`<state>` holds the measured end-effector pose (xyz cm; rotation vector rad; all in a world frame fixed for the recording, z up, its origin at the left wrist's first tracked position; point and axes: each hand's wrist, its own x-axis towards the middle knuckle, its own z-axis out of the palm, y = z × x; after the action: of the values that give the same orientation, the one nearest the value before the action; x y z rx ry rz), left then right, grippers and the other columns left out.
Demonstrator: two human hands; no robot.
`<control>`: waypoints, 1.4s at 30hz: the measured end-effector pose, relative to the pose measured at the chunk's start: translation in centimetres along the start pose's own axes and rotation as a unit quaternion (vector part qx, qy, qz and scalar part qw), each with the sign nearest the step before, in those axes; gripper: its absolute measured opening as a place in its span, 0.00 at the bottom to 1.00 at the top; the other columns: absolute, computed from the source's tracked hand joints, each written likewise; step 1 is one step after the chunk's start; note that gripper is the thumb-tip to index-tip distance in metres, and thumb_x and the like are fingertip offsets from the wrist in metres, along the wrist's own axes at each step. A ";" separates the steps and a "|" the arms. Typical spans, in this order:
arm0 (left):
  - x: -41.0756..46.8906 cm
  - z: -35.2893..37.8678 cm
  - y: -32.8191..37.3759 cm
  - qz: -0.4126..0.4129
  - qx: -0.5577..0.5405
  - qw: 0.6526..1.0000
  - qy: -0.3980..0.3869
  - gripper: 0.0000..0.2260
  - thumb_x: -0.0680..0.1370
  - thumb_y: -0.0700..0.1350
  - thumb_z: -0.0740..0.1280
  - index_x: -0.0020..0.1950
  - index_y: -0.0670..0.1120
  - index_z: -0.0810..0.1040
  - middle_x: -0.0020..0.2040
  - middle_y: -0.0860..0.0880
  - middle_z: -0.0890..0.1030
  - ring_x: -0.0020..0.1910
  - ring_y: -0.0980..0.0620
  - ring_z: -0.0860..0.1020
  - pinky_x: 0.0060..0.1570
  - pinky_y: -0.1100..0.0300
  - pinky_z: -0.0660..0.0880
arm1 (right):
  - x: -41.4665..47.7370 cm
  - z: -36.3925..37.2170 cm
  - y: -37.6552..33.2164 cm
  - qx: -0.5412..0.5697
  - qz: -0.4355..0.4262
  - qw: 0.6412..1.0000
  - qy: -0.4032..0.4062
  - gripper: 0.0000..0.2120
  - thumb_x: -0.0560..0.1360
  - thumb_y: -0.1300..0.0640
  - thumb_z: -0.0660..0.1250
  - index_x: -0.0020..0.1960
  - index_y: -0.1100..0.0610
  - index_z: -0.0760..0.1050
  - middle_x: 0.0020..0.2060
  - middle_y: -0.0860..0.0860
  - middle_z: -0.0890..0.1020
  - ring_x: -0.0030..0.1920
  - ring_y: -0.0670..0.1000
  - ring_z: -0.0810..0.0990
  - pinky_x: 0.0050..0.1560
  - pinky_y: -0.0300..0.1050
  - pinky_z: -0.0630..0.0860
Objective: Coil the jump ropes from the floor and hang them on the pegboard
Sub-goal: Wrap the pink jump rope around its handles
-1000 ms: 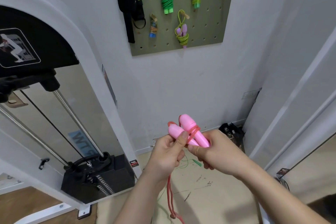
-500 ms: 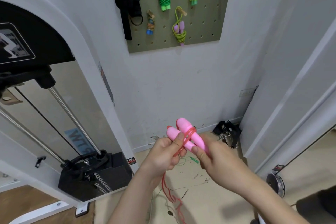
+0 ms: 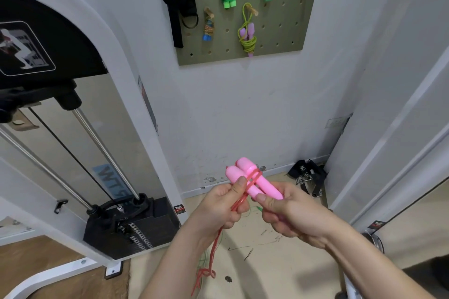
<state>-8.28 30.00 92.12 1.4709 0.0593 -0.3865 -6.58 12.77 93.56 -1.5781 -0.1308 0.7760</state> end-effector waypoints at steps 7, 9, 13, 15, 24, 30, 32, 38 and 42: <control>0.5 1.0 -1.5 0.130 0.349 0.913 0.168 0.13 0.76 0.56 0.62 0.43 0.48 0.79 0.29 0.45 0.71 0.29 0.51 0.68 0.32 0.55 0.66 | 2.1 -0.6 -0.9 -0.063 -0.026 0.982 0.177 0.05 0.80 0.59 0.62 0.45 0.58 0.71 0.27 0.53 0.70 0.20 0.46 0.62 0.22 0.35 0.56; 0.2 0.9 -1.7 0.166 0.480 0.841 0.188 0.12 0.75 0.53 0.58 0.45 0.48 0.77 0.31 0.44 0.72 0.32 0.47 0.71 0.34 0.53 0.69 | 2.2 -1.2 -1.4 -0.128 -0.027 0.974 0.183 0.06 0.80 0.58 0.62 0.44 0.57 0.71 0.28 0.52 0.70 0.22 0.47 0.63 0.23 0.37 0.59; 0.3 0.2 -0.6 0.270 0.624 0.708 0.191 0.07 0.75 0.49 0.59 0.41 0.51 0.76 0.27 0.52 0.72 0.25 0.50 0.73 0.24 0.61 0.62 | 1.8 -0.9 -2.5 -0.412 -0.086 0.883 0.210 0.05 0.79 0.53 0.62 0.46 0.53 0.69 0.36 0.47 0.76 0.37 0.52 0.74 0.35 0.44 0.66; 0.4 -0.3 0.5 0.303 0.662 0.659 0.192 0.04 0.73 0.48 0.66 0.39 0.52 0.77 0.25 0.52 0.71 0.21 0.50 0.71 0.22 0.63 0.59 | 1.6 -0.3 -3.2 -0.497 -0.096 0.835 0.217 0.06 0.79 0.53 0.61 0.47 0.52 0.65 0.41 0.51 0.78 0.41 0.57 0.75 0.37 0.47 0.66; -1.0 -2.2 6.1 0.306 0.630 0.713 0.020 0.11 0.70 0.58 0.68 0.42 0.53 0.85 0.33 0.54 0.78 0.34 0.54 0.77 0.32 0.62 0.69 | -1.2 1.1 -5.6 -0.687 -0.039 0.725 0.016 0.06 0.78 0.53 0.61 0.53 0.54 0.69 0.48 0.54 0.79 0.46 0.57 0.77 0.44 0.48 0.75; -1.0 -2.0 7.7 0.171 0.451 0.874 -0.061 0.08 0.64 0.47 0.80 0.40 0.51 0.86 0.40 0.55 0.83 0.40 0.59 0.80 0.45 0.57 0.77 | -2.4 1.8 -7.6 -0.737 -0.060 0.669 -0.078 0.07 0.77 0.52 0.62 0.50 0.55 0.73 0.43 0.52 0.79 0.42 0.55 0.77 0.38 0.45 0.70; -0.9 -2.4 8.1 0.109 0.409 0.901 -0.098 0.06 0.64 0.45 0.79 0.38 0.51 0.86 0.39 0.50 0.85 0.39 0.54 0.81 0.46 0.53 0.78 | -2.7 1.8 -8.0 -0.717 -0.064 0.687 -0.100 0.11 0.77 0.46 0.64 0.51 0.54 0.74 0.43 0.51 0.80 0.43 0.53 0.78 0.37 0.44 0.70; -0.5 -4.1 7.0 0.036 0.183 0.960 -0.210 0.14 0.58 0.57 0.80 0.34 0.49 0.84 0.32 0.45 0.80 0.28 0.55 0.74 0.28 0.66 0.67 | -3.3 2.2 -8.9 -0.598 -0.086 0.785 -0.139 0.19 0.69 0.35 0.69 0.41 0.51 0.74 0.32 0.49 0.77 0.31 0.49 0.73 0.32 0.44 0.70; 0.3 -3.8 4.0 0.029 -0.037 0.964 -0.263 0.15 0.62 0.57 0.79 0.36 0.48 0.82 0.31 0.53 0.80 0.28 0.60 0.77 0.30 0.70 0.72 | -3.1 2.0 -8.9 -0.524 -0.145 0.829 -0.130 0.23 0.75 0.36 0.61 0.38 0.57 0.73 0.26 0.49 0.69 0.26 0.46 0.64 0.29 0.40 0.63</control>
<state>-6.06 33.79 95.45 1.2540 -0.3904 -0.7071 -6.89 14.49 103.00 -2.3769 -1.1356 0.6948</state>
